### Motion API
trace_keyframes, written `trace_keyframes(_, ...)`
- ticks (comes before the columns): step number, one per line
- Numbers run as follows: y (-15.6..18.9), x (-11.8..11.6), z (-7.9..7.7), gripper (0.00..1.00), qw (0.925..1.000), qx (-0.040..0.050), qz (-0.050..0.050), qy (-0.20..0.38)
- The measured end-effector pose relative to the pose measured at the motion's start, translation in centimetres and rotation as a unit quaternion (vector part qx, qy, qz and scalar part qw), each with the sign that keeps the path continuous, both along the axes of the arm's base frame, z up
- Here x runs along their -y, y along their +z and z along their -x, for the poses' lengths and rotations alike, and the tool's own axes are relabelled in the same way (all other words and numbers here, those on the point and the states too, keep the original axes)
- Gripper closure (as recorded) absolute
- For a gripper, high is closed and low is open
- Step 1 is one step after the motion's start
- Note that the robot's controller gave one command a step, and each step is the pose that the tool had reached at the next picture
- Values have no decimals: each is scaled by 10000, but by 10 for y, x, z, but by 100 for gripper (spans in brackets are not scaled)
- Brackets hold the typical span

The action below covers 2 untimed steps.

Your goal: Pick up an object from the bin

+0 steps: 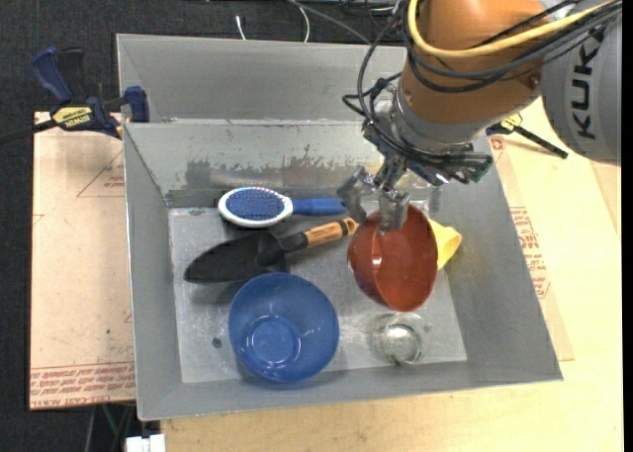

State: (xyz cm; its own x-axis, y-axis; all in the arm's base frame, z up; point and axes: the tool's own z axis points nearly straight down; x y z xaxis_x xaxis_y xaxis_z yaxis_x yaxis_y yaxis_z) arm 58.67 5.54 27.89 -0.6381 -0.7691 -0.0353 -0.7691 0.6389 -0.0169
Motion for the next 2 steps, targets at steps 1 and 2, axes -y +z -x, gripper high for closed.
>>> trace_keyframes(1, 16, 2, 5, 100, 10000, 76, -1, 41)
trace_keyframes(2, -43, -44, 32, 100, 9838, 78, 48, 1789)
